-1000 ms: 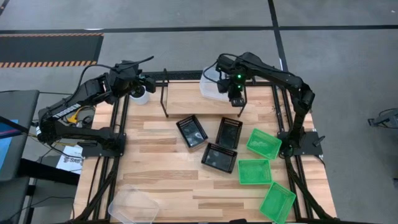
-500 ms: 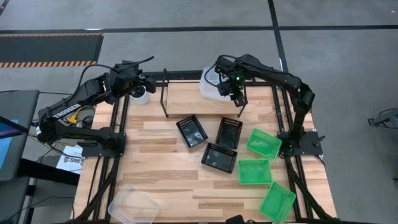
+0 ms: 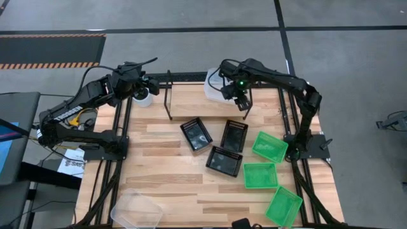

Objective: Stack baskets on shelf by color
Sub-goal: Stack the right transparent bin on top of the transparent bin on the shelf

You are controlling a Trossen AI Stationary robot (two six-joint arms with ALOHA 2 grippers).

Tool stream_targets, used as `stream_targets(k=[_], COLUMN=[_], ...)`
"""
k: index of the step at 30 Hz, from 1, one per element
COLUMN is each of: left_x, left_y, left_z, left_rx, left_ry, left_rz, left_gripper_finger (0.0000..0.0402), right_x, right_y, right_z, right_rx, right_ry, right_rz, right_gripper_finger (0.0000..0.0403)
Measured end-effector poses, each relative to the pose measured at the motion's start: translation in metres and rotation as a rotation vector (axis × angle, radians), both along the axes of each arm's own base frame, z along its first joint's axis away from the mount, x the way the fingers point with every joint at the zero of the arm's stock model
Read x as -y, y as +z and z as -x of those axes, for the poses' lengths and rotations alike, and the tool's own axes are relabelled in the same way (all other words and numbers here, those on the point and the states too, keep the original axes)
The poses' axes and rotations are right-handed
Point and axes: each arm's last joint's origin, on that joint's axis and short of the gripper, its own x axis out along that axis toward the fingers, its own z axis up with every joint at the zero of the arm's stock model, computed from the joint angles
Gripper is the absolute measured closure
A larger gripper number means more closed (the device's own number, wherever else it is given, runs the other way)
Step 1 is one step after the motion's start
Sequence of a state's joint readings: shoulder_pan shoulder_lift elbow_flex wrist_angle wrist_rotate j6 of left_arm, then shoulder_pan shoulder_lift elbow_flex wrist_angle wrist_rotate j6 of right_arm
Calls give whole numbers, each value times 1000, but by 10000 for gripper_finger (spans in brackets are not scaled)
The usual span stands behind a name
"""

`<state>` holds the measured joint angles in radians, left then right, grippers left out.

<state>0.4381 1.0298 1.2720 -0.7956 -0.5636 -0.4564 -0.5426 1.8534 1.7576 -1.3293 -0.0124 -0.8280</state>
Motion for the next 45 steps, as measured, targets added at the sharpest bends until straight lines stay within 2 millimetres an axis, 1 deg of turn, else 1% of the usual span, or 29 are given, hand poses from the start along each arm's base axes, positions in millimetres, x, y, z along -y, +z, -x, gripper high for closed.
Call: stream_targets(k=[4, 7, 10, 13, 17, 20, 22, 25, 27, 29, 31, 32, 33, 35, 37, 39, 42, 45], left_x=[0, 0, 0, 0, 0, 0, 0, 0, 0, 0, 0, 0, 0, 0, 0, 0, 0, 0], left_y=[0, 0, 0, 0, 0, 0, 0, 0, 0, 0, 0, 0, 0, 0, 0, 0, 0, 0], left_z=[0, 0, 0, 0, 0, 0, 0, 0, 0, 0, 0, 0, 0, 0, 0, 0, 0, 0], left_rx=[1, 10, 12, 12, 16, 20, 20, 27, 30, 30, 36, 37, 37, 37, 37, 37, 43, 50], left_ry=[0, 6, 7, 7, 10, 11, 12, 15, 15, 13, 13, 12, 13, 13, 12, 12, 15, 17], left_rz=[0, 5, 6, 6, 9, 11, 11, 15, 17, 19, 24, 24, 24, 24, 25, 25, 28, 33], left_gripper_finger=[118, 118, 118, 118, 118, 118, 118, 118, 118, 118, 118, 118, 118, 118, 118, 118, 118, 118], right_x=[7, 14, 20, 24, 24, 22, 20, 16, 13, 8, 0, -5, -8, -16, -24, -30, -38, -44], right_y=[2, -2, -8, -16, -31, -40, -41, -42, -45, -42, -40, -41, -41, -41, -40, -40, -40, -38], right_z=[3, 9, 15, 17, 19, 17, 16, 12, 5, -1, -7, -9, -13, -20, -25, -29, -33, -36], right_rx=[3, -14, -37, -35, -58, -87, -115, -123, -109, -92, -65, -67, -52, -20, 11, 30, 57, 91], right_ry=[-9, -7, -28, -39, -17, -27, -50, -37, -30, -29, -29, -26, -23, -36, -82, -134, -239, -375], right_rz=[11, 15, 3, 3, -9, 62, 120, 151, 166, 178, 185, 181, 189, 186, 185, 176, 158, 113], right_gripper_finger=[201, 195, 191, 191, 195, 203, 216, 251, 285, 326, 369, 383, 389, 383, 375, 376, 392, 394])
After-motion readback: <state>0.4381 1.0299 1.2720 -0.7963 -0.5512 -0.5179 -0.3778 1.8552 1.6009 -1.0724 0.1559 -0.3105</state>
